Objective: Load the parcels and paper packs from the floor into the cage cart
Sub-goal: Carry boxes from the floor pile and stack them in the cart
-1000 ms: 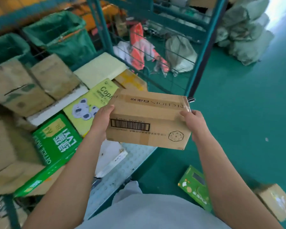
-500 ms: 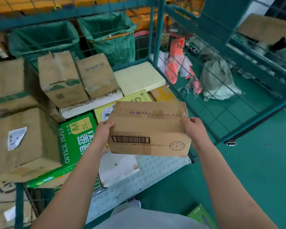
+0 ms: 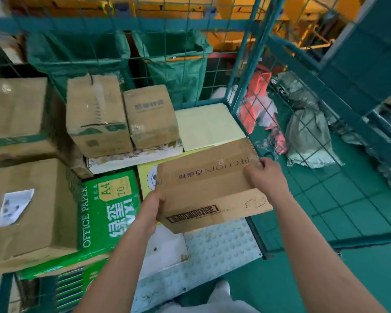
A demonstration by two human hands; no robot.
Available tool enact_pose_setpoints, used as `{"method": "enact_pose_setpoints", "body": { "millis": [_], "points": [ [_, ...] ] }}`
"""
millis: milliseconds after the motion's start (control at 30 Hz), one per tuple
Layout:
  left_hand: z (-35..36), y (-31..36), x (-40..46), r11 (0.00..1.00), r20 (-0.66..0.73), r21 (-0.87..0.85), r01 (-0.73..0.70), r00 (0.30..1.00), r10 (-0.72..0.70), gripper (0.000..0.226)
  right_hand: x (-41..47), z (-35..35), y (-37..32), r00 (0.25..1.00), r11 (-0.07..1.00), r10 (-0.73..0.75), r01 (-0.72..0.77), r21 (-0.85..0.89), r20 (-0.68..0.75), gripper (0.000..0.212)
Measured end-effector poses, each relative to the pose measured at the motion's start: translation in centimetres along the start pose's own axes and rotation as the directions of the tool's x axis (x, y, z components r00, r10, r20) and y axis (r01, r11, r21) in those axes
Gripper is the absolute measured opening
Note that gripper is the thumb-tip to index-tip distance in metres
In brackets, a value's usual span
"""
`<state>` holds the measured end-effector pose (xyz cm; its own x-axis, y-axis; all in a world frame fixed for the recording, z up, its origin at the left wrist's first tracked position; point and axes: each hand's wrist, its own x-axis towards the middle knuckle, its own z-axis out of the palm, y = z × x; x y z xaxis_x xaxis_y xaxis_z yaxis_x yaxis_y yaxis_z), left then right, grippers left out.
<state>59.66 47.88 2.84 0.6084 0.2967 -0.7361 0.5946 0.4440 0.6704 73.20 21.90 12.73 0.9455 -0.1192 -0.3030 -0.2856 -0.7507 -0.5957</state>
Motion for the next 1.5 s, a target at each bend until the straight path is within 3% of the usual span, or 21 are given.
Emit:
{"method": "enact_pose_setpoints", "body": {
  "millis": [200,367,467,600,767,900,1000,1067,1133,1233,1400,1500],
  "points": [
    [2.6,-0.1,1.3,0.995,-0.046,-0.084,0.052,0.997,-0.056,0.019,6.2,0.8,-4.8,0.983,0.954,-0.164,0.179,-0.241,0.081,0.063],
    [7.0,-0.6,2.9,0.983,-0.048,-0.141,0.119,0.991,-0.127,0.017,12.9,0.3,-8.1,0.943,0.89,-0.276,0.324,-0.322,0.187,0.046],
    [10.7,-0.4,3.5,0.968,-0.061,-0.179,0.178,0.98,-0.191,0.004,16.9,0.1,-9.7,0.901,0.819,-0.371,0.431,-0.379,0.222,0.057],
    [16.4,0.8,5.3,0.949,-0.014,-0.244,0.201,0.977,-0.211,0.008,22.7,0.2,-11.8,0.823,0.745,-0.505,0.567,-0.352,0.26,0.058],
    [21.9,3.3,8.0,0.939,-0.004,-0.304,0.161,0.985,-0.17,0.009,28.4,0.4,-17.1,0.697,0.559,-0.638,0.711,-0.427,0.326,0.064],
    [23.6,5.1,10.7,0.962,-0.022,-0.269,0.049,0.998,-0.057,0.027,32.2,2.1,-20.3,0.571,0.531,-0.762,0.821,-0.209,0.305,0.06],
    [23.6,6.9,12.2,0.968,-0.093,-0.251,0.026,0.994,-0.051,0.041,33.8,4.0,-17.6,0.684,0.702,-0.666,0.709,-0.059,0.299,0.069],
    [23.4,7.4,13.1,0.976,-0.108,-0.218,0.026,0.993,-0.05,0.043,34.1,5.3,-13.5,0.768,0.84,-0.485,0.542,-0.022,0.419,0.072],
    [23.1,7.4,14.3,0.981,-0.115,-0.191,0.021,0.992,-0.043,0.042,34.4,6.4,-9.4,0.783,0.928,-0.304,0.372,-0.016,0.542,0.075],
    [22.9,7.8,15.7,0.984,-0.091,-0.175,0.018,0.995,-0.034,0.046,34.4,7.5,-4.9,0.747,0.961,-0.243,0.272,0.049,0.619,0.069],
    [24.1,9.9,18.2,0.993,-0.137,-0.113,0.041,0.989,-0.056,0.045,35.7,8.9,-1.8,0.803,0.991,-0.132,0.113,0.069,0.581,0.083],
    [24.5,11.3,19.2,0.998,-0.116,-0.059,0.025,0.993,-0.032,0.029,36.3,10.0,-2.3,0.797,0.997,-0.063,0.017,0.081,0.601,0.087]
  ]
}}
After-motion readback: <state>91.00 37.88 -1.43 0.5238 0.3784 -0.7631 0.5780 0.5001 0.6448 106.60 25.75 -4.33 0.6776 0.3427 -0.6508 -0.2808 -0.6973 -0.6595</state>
